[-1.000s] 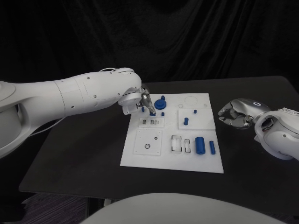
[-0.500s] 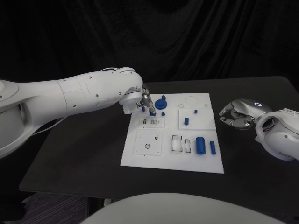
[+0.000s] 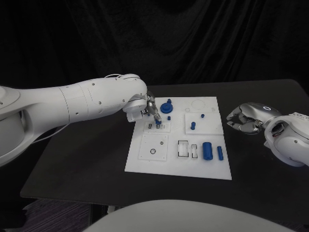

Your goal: Assemble the parts on the task board

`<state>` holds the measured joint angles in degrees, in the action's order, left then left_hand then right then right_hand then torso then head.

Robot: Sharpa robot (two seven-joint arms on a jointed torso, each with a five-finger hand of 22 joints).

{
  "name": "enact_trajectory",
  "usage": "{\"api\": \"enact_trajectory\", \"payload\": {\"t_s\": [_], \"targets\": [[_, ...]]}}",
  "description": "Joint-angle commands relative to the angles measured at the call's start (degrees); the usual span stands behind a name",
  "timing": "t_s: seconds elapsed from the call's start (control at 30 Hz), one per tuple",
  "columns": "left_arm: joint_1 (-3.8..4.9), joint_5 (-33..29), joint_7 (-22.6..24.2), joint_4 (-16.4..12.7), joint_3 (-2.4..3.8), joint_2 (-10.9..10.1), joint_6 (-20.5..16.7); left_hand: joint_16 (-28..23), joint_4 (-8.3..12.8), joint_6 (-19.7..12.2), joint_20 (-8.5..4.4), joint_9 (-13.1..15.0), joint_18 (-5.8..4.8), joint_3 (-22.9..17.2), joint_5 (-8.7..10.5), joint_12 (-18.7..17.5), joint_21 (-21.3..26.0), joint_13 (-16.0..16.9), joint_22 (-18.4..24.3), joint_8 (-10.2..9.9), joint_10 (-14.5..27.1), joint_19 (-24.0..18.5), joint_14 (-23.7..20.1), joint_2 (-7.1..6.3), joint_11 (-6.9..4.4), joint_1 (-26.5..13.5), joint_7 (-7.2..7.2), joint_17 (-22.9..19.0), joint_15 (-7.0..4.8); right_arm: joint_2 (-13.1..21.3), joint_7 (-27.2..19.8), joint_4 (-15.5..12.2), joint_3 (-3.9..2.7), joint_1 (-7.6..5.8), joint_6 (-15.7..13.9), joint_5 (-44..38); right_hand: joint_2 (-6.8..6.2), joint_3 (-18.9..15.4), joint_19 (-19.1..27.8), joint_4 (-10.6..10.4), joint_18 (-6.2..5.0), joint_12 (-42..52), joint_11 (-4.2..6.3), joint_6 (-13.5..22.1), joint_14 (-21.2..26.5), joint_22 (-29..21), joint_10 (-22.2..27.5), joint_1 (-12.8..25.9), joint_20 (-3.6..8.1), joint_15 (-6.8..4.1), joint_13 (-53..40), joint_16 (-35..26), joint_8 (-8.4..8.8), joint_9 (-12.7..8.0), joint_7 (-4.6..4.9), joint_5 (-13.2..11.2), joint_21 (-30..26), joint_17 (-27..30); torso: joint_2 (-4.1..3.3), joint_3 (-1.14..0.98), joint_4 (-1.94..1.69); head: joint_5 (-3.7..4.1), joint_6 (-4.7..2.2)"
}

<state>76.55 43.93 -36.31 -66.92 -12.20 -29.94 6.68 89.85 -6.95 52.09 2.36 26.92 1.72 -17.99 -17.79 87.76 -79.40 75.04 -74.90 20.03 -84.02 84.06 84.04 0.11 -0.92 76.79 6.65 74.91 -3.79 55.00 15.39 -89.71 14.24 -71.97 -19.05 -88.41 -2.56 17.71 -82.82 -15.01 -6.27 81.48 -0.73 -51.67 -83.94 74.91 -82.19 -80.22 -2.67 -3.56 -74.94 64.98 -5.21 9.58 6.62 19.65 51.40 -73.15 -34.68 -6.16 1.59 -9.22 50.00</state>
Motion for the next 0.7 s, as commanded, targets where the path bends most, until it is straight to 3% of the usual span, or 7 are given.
{"api": "enact_trajectory", "payload": {"t_s": [0.03, 0.7], "targets": [[-0.28, -0.52, 0.35, -0.17, 0.05, -0.08, 0.24, 0.15, -0.16, 3.79, -0.28, 9.51, 0.71, -0.04, 0.31, -0.34, 0.35, 13.22, -10.75, -0.18, -4.15, 1.89, 5.96, -0.03, -0.28, -0.50, -3.57, 15.09, -0.45, 0.03, 0.35, -0.12, -0.04, 0.03, 0.27, -0.12, -0.15, 0.22, 0.36, -0.03, -0.05, -0.31, -0.04, -0.34, -1.98, 6.04, 0.43, -0.14, -0.18, 0.38, -3.71, -0.10, 0.00, 0.08, 0.01, -0.29, -0.17, 0.07, -0.04, 0.02, 0.05, -0.06, 0.00], [-1.56, -0.52, 0.69, 0.41, 0.05, 0.08, -0.80, 0.15, 0.03, 3.62, -0.26, 9.67, 0.84, -0.26, 0.32, -0.59, 1.00, 13.06, -10.51, -0.39, -3.95, 1.67, 5.96, 0.28, -0.26, -0.48, -3.54, 15.09, -0.42, 0.11, 0.33, -0.17, -0.04, 0.03, 0.33, -0.12, -0.15, 0.22, 0.36, -0.03, -0.05, -0.31, -0.04, -0.34, -1.98, 6.04, 0.43, -0.14, -0.18, 0.38, -3.71, -0.10, 0.00, 0.08, 0.01, -0.29, -0.17, 0.07, 0.02, -0.02, 0.04, -0.01, 0.00]]}}
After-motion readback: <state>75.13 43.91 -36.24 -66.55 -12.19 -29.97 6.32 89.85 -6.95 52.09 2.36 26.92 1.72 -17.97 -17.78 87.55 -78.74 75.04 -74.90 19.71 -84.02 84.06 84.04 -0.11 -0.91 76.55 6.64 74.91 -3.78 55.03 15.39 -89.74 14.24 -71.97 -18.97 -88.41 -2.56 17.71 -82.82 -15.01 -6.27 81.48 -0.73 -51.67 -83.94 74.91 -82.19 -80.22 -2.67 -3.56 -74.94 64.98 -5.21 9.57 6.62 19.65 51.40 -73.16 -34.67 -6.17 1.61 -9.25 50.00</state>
